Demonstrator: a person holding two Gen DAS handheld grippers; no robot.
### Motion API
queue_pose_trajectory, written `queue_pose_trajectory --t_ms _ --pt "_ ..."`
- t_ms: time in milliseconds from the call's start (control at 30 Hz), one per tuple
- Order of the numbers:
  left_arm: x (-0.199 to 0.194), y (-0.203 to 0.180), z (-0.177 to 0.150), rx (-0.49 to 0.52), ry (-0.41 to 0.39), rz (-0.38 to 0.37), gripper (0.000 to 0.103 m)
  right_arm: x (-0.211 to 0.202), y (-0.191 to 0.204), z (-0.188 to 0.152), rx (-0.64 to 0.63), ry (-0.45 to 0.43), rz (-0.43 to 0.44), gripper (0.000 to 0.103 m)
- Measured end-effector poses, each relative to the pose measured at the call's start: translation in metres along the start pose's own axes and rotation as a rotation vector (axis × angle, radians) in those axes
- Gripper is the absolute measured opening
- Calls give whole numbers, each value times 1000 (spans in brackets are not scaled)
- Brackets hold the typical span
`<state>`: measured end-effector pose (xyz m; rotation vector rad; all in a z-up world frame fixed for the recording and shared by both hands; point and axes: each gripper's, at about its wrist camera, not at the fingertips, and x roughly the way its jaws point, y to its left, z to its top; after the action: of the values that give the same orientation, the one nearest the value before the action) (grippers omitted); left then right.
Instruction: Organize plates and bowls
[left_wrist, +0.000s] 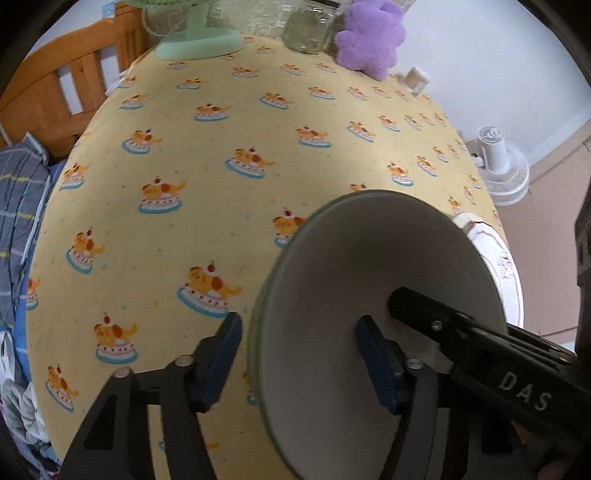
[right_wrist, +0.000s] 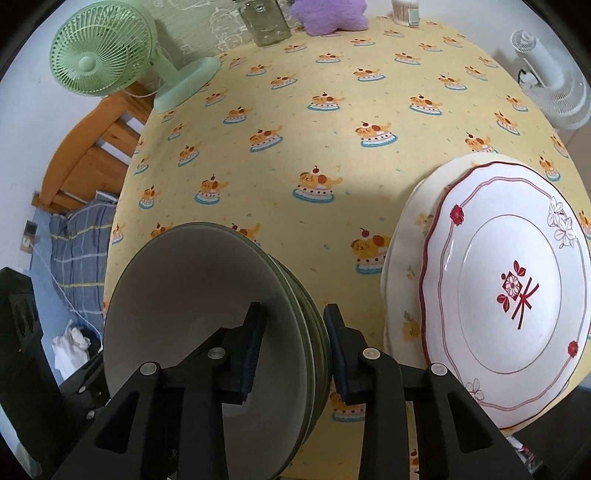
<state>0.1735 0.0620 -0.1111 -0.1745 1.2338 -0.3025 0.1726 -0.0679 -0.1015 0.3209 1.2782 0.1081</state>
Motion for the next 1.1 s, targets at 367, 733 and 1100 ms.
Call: queue_pose_trajectory --t_ms 367,733,1100 --pt "0 -4 0 23 -7 -7 52 0 -4 -1 14 -6 15 36" --pt "-14 -2 -10 25 46 -31 51 -13 1 -17 64 4 -12 37" --pt "-50 -6 -10 80 0 -56 51 -50 19 -29 92 -69 -36 37"
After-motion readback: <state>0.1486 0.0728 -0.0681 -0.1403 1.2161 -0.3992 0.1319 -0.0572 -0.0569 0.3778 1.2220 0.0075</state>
